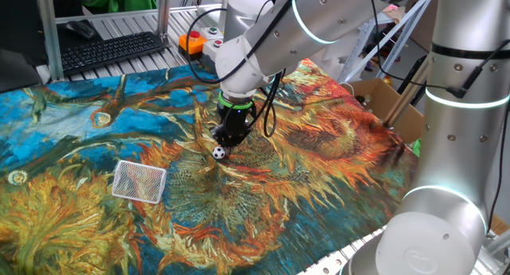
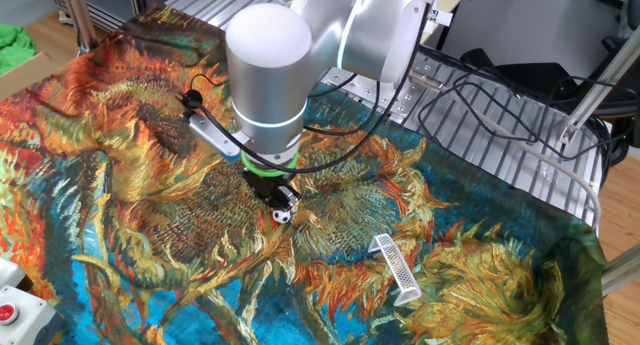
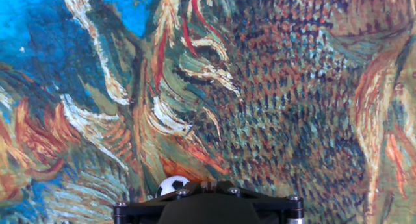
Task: Push the soccer ball into the goal
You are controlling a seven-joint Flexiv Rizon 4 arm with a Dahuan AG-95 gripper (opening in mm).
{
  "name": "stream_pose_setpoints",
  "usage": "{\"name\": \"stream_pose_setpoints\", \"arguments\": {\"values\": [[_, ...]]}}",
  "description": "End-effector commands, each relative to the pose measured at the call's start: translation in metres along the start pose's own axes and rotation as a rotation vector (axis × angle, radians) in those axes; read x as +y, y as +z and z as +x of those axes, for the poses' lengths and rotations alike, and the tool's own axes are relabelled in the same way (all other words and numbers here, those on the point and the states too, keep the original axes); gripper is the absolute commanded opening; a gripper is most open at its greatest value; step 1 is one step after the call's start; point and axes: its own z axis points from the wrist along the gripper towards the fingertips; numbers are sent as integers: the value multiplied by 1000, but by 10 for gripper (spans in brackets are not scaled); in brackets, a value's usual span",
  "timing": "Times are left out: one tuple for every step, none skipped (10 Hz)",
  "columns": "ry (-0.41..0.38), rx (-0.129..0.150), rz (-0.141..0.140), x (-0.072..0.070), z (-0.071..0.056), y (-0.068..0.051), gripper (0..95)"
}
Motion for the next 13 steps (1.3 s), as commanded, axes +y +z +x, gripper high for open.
{"name": "stream_pose_setpoints", "arguments": {"values": [[4, 3, 2, 3, 2, -3, 0], [18, 5, -1, 11, 5, -6, 0], [27, 6, 0, 17, 7, -6, 0], [40, 8, -2, 25, 10, -7, 0], [53, 7, -1, 32, 12, -8, 0], [63, 8, -3, 39, 14, -7, 0], [74, 7, -4, 44, 15, -6, 0], [83, 6, -3, 49, 16, -5, 0], [95, 6, -3, 56, 18, -4, 0], [110, 6, -5, 63, 20, -3, 0], [121, 6, -7, 69, 22, -3, 0], [135, 9, -16, 76, 24, -4, 0], [138, 9, -17, 80, 25, -4, 0]]}}
